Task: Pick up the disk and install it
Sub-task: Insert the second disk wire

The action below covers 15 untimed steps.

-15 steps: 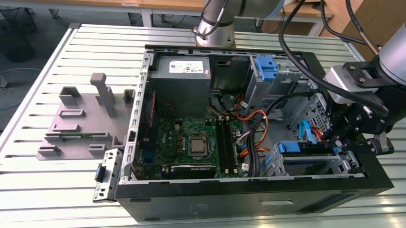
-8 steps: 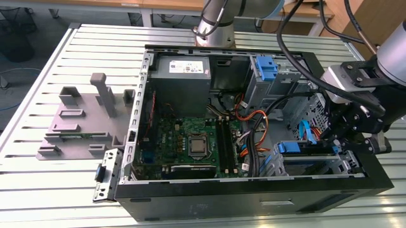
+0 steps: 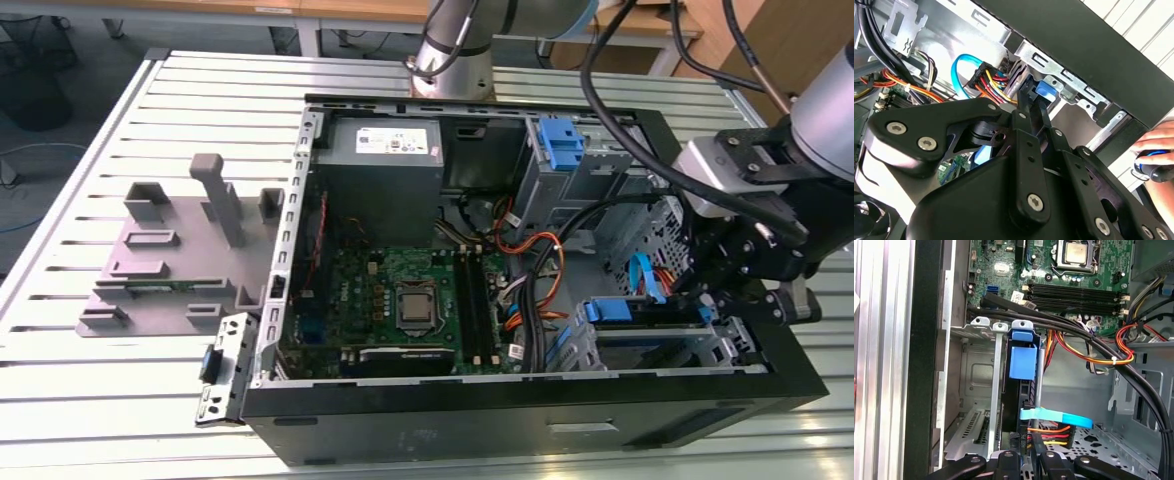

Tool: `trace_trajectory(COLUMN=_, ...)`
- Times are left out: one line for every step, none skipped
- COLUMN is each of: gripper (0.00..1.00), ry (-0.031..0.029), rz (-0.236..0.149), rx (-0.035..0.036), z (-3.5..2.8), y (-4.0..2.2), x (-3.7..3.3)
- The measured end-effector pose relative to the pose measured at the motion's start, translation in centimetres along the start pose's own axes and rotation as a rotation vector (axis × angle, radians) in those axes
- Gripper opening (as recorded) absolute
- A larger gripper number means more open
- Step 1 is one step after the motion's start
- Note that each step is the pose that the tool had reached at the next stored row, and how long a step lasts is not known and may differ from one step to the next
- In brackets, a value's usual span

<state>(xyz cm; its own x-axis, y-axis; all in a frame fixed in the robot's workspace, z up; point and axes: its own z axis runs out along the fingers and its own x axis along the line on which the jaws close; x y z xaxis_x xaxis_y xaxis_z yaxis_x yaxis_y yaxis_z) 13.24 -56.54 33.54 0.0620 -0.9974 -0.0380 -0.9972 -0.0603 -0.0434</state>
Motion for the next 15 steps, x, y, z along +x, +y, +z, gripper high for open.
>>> trace_trajectory(gripper=0.24, ry=0.0, rz=0.0, rx=0.0, z=0.0, y=0.02, x=0.0)
trace_trajectory(gripper=0.24, ry=0.0, rz=0.0, rx=0.0, z=0.01, y=0.03, x=0.0)
trace_trajectory(gripper=0.24, ry=-0.0001, rz=0.0, rx=0.0, z=0.01, y=0.03, x=0.0)
trace_trajectory(gripper=0.24, ry=0.0, rz=0.0, rx=0.0, z=0.01, y=0.04, x=0.0)
trace_trajectory(gripper=0.24, ry=0.0, rz=0.0, rx=0.0, z=0.0, y=0.04, x=0.0)
trace_trajectory(gripper=0.24, ry=0.0, rz=0.0, rx=0.0, z=0.01, y=0.04, x=0.0)
trace_trajectory(gripper=0.24, ry=-0.0001, rz=0.0, rx=0.0, z=0.01, y=0.04, x=0.0)
trace_trajectory(gripper=0.24, ry=0.0, rz=0.0, rx=0.0, z=0.01, y=0.04, x=0.0)
trace_trajectory(gripper=0.24, ry=-0.0001, rz=0.0, rx=0.0, z=0.01, y=0.04, x=0.0)
trace_trajectory(gripper=0.24, ry=-0.0001, rz=0.0, rx=0.0, z=0.01, y=0.04, x=0.0)
trace_trajectory(gripper=0.22, ry=0.0, rz=0.0, rx=0.0, z=0.01, y=0.04, x=0.0)
trace_trajectory(gripper=0.22, ry=0.0, rz=0.0, rx=0.0, z=0.01, y=0.05, x=0.0)
trace_trajectory(gripper=0.16, ry=0.0, rz=0.0, rx=0.0, z=0.01, y=0.05, x=-0.01)
trace_trajectory(gripper=0.16, ry=-0.0001, rz=0.0, rx=0.0, z=0.01, y=0.05, x=0.0)
trace_trajectory(gripper=0.16, ry=0.0, rz=0.0, rx=0.0, z=0.01, y=0.05, x=0.0)
